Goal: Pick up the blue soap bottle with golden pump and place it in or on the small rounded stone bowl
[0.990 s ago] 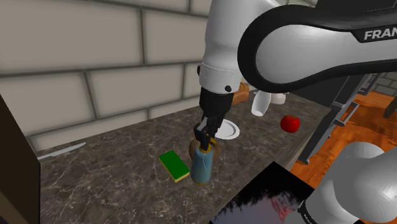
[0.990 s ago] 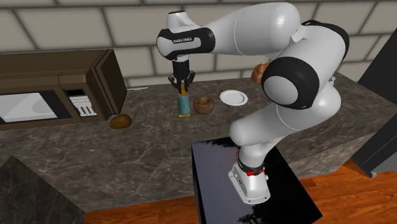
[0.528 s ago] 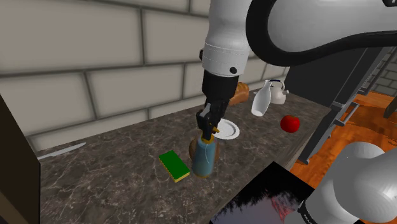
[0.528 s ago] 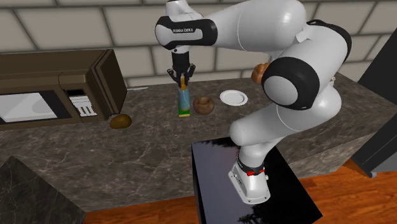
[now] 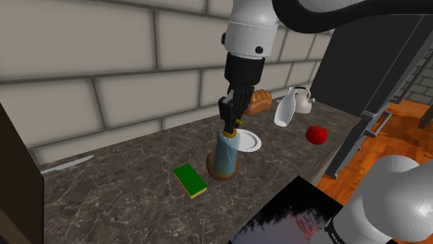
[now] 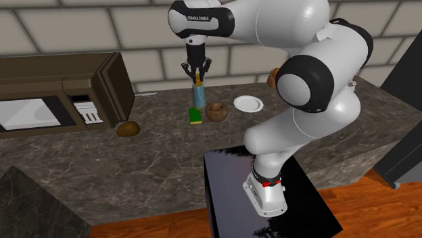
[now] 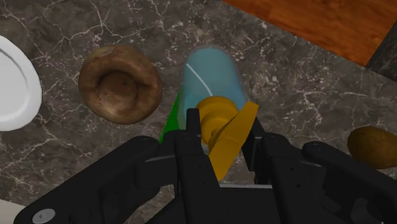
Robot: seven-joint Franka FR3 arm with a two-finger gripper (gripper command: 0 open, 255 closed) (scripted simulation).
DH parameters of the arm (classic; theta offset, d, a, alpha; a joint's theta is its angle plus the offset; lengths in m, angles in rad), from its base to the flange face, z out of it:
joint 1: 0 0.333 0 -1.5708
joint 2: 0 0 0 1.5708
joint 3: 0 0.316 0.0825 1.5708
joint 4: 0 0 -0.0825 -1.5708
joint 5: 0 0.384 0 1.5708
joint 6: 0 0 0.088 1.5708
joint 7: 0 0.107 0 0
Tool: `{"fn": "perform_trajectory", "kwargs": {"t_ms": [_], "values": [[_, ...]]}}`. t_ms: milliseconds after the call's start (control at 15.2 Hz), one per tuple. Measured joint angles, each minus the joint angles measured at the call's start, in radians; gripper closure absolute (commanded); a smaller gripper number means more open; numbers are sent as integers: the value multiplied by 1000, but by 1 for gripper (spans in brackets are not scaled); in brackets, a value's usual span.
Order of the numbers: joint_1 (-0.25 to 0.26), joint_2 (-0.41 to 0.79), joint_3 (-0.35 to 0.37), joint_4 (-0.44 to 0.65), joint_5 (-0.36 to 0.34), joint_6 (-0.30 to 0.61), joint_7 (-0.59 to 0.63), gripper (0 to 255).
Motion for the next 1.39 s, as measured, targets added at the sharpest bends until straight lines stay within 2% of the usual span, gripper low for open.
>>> {"fn": "perform_trajectory", "kwargs": {"t_ms": [792, 924, 1386], "values": [[-107, 162, -162, 241, -119, -105, -210, 255], [-113, 170, -172, 244, -124, -102, -225, 255], [-112, 157, -173, 144, -121, -14, -235, 255]]}}
